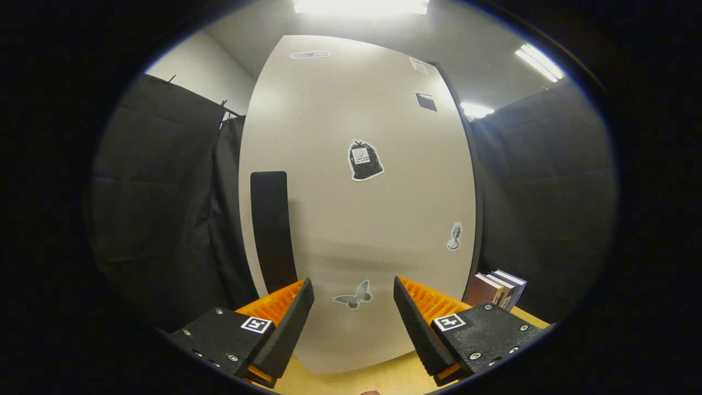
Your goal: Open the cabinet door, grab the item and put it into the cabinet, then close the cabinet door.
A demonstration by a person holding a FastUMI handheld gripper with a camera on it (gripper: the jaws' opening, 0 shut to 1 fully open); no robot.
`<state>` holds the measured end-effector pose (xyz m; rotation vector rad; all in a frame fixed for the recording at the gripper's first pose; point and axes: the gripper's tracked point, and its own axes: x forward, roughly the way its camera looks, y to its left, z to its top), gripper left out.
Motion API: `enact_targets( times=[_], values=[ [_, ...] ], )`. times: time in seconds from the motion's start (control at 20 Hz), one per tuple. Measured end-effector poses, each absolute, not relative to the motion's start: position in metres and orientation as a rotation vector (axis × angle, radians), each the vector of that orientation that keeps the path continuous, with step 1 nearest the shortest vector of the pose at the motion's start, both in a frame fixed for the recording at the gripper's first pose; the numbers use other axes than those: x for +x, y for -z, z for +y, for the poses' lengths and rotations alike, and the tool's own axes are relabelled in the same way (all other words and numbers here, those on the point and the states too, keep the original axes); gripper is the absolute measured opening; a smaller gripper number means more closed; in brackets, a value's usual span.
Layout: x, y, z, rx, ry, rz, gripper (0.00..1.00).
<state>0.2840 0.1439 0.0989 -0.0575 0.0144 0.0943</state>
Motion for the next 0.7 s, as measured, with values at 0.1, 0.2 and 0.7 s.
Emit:
enact_targets(
  times=[0.1,0.2,0.7],
  values=[
    [0.280,-0.098,0.143,-0.047,-0.104,0.011,0.92],
    [0.269,-0.097,0.132,-0.063,-0.100,0.009,0.93],
    [0.174,-0.110,0.068,-0.056,-0.097,-0.022,0.93]
  ],
)
